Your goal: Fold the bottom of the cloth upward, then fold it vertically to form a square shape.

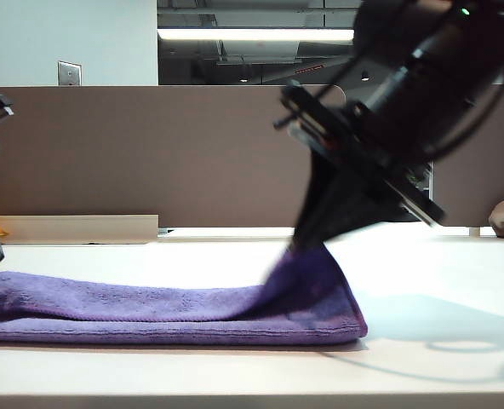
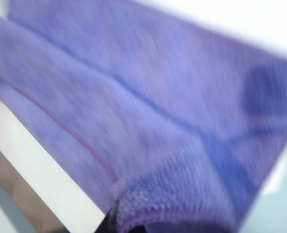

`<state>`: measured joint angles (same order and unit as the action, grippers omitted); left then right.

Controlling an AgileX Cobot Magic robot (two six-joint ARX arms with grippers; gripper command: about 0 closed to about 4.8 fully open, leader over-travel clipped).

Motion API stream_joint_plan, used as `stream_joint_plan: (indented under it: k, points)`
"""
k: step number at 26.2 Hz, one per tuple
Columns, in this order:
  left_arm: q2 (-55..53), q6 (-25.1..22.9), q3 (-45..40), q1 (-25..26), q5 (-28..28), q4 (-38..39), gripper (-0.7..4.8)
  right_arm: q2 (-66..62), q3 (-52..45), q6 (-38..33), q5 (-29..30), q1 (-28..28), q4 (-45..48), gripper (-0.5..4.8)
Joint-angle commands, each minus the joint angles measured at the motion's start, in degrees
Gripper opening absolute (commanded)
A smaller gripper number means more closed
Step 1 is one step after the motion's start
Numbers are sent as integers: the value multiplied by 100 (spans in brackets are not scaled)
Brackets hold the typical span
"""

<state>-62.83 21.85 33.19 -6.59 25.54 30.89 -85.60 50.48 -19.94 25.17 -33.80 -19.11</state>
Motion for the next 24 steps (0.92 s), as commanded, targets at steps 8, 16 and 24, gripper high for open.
stream_joint_plan:
  k: [8, 16, 24]
  points:
    - [15, -42, 17, 0, 365, -116, 120, -431, 407, -66, -295, 157, 179, 93]
    - [11, -42, 15, 0, 348, -111, 114, -560, 420, -166, -96, 227, 455, 118]
    - [4, -37, 17, 2, -55, -138, 111, -560, 564, -367, 76, 260, 396, 122]
